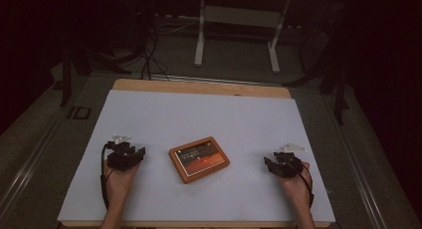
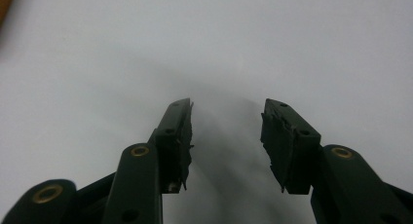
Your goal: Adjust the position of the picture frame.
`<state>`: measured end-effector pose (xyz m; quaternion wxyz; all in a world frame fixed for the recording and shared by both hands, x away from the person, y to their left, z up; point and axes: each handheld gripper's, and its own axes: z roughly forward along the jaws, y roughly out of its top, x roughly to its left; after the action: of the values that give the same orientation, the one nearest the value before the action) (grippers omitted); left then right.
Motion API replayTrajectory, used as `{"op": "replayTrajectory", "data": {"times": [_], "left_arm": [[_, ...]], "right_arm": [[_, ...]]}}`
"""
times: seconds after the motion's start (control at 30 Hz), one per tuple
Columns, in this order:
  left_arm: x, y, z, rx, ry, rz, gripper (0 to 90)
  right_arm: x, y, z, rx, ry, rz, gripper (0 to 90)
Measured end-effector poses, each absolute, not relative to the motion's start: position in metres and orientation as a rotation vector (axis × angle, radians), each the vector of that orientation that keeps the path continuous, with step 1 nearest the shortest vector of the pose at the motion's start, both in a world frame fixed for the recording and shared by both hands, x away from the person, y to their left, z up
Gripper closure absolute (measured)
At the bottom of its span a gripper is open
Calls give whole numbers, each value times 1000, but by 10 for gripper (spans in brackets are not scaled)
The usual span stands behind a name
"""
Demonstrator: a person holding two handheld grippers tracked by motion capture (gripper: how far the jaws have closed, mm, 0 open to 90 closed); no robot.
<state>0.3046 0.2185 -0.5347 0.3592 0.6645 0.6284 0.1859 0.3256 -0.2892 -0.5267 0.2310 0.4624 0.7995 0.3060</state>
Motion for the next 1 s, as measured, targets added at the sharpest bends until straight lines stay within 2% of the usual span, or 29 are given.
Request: {"op": "replayTrajectory", "data": {"times": [0.3, 1.0], "left_arm": [[298, 215, -531, 1699, 1529, 371, 572], [283, 195, -510, 1736, 1385, 313, 515]], "right_arm": [[323, -289, -523, 1253, 2204, 917, 528], [320, -275, -521, 1188, 2263, 972, 541]]}}
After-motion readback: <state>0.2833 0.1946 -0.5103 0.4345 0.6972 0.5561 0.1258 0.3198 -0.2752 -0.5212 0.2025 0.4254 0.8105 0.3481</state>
